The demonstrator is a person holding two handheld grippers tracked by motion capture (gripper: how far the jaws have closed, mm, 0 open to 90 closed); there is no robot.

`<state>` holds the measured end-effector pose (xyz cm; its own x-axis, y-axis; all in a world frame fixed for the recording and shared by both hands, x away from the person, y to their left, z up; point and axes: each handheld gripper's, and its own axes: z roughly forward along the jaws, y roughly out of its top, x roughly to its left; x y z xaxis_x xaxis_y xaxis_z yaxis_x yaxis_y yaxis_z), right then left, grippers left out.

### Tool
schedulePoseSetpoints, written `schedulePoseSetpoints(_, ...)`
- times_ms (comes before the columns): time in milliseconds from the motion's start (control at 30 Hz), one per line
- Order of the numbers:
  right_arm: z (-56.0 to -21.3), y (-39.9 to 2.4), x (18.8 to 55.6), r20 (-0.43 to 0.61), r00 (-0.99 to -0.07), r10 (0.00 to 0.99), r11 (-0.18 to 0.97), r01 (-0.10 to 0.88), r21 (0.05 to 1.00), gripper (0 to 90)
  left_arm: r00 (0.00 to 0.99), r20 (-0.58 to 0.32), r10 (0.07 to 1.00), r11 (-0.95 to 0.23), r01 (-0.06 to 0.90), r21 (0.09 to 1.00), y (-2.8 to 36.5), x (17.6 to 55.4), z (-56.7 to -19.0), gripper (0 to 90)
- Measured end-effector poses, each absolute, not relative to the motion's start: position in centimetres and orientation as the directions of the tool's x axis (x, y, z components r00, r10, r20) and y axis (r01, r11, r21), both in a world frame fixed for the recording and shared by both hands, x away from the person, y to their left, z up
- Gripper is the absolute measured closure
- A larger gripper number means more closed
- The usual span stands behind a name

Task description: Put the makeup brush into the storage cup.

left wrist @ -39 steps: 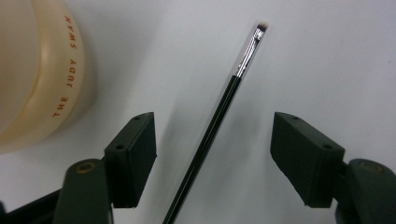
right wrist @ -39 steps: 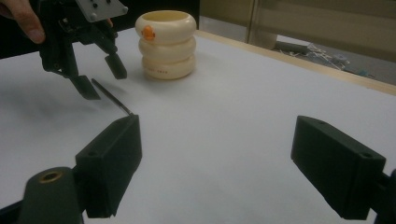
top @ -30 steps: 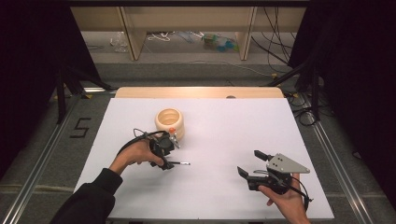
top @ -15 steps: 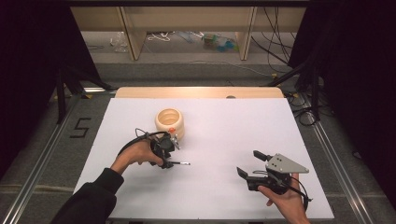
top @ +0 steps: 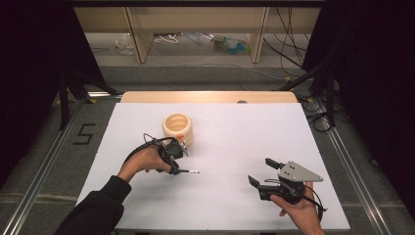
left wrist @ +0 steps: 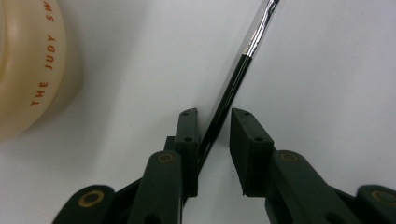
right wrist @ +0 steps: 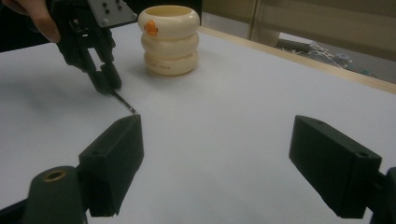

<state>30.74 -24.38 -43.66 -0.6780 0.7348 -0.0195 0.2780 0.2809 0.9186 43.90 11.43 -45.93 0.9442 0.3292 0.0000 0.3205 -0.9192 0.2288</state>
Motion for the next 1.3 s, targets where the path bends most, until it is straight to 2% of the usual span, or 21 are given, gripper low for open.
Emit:
schedulePoseSetpoints(233, -43.68, -24.43, 30.83, -0.039, -0.676, 0.735, 0.289, 0.260, 0.921, 19.1, 0.947, 0.027, 0.322, -0.931, 0.311, 0.192, 10.85, 43.61, -45.86, 77.5)
schedulePoseSetpoints(867, -43.74, -24.31, 30.85, -0.036, -0.683, 0.730, 0.283, 0.254, 0.925, 19.1, 0.940, 0.012, 0.341, -0.924, 0.333, 0.185, 10.84, 43.70, -45.86, 85.0)
schedulePoseSetpoints(1300, -43.77, -24.26, 30.86, -0.037, -0.683, 0.729, 0.276, 0.244, 0.929, 19.0, 0.943, 0.028, 0.332, -0.930, 0.322, 0.175, 10.61, 43.52, -45.84, 85.2)
